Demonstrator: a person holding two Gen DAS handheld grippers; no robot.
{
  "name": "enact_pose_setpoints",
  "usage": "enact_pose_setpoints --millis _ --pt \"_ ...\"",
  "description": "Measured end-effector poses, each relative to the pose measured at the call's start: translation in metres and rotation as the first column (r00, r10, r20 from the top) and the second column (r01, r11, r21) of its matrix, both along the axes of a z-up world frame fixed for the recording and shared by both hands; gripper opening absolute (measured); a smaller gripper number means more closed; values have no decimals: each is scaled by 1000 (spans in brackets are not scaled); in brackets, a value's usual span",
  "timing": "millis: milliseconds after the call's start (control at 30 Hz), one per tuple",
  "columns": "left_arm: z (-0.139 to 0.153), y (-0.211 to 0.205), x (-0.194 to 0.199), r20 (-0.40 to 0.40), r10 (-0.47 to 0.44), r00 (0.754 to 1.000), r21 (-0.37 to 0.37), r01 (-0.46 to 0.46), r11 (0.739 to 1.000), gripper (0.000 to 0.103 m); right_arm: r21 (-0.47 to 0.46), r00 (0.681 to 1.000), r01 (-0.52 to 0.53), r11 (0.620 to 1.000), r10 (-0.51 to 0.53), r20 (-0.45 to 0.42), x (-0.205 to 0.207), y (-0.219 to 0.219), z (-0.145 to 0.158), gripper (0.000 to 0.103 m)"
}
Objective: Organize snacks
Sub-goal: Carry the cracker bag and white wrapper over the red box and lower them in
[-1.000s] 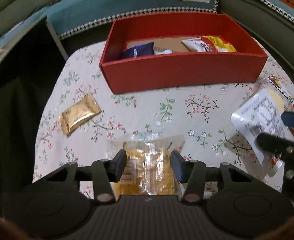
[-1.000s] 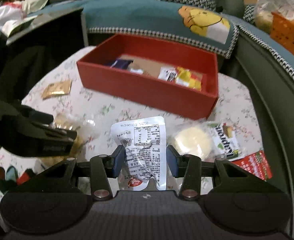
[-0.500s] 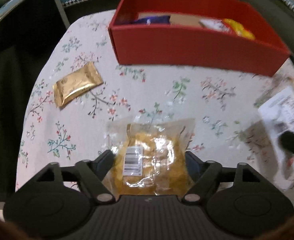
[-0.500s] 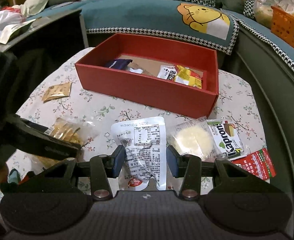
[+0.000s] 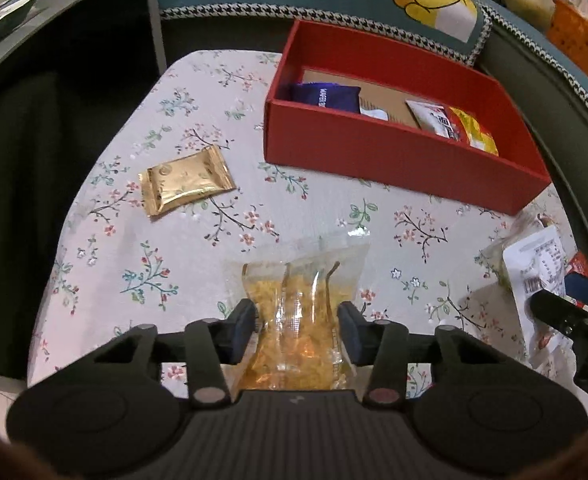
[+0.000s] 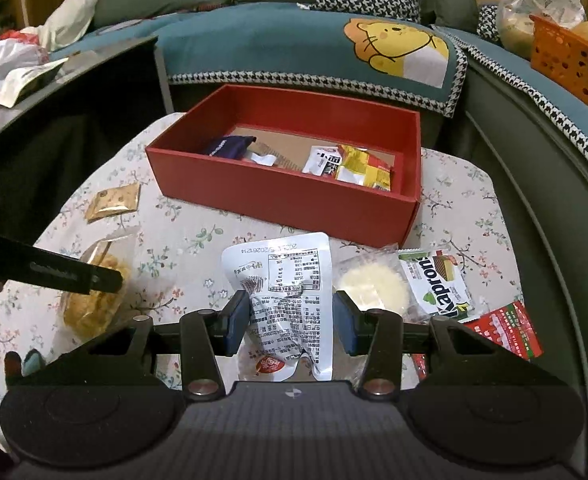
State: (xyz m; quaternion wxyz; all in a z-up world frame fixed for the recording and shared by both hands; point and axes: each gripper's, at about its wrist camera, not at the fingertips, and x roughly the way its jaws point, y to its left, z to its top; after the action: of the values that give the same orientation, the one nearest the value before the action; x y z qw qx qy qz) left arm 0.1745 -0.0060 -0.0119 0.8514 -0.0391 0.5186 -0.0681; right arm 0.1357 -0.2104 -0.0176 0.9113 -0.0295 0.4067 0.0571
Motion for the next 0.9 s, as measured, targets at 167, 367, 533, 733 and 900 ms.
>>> enact_pose_setpoints --millis 167,367,533,733,900 --pt "-9 -14 -3 7 -42 999 39 42 998 47 3 1000 4 1000 -4 8 0 0 1 53" --pt "-17 -19 -2 29 -67 997 110 64 992 67 -2 1000 -8 1000 8 -6 1 1 -2 53" --pt "-42 -15 1 -55 -22 998 128 29 991 87 -3 1000 -14 1000 14 -12 0 1 -2 53" --pt "-32 -23 -8 -43 -5 999 106 10 994 75 -3 1000 -16 1000 16 -5 -1 1 -1 53" --pt "-2 -28 -11 44 -14 999 69 11 998 75 12 1000 11 1000 -11 29 0 -6 7 53"
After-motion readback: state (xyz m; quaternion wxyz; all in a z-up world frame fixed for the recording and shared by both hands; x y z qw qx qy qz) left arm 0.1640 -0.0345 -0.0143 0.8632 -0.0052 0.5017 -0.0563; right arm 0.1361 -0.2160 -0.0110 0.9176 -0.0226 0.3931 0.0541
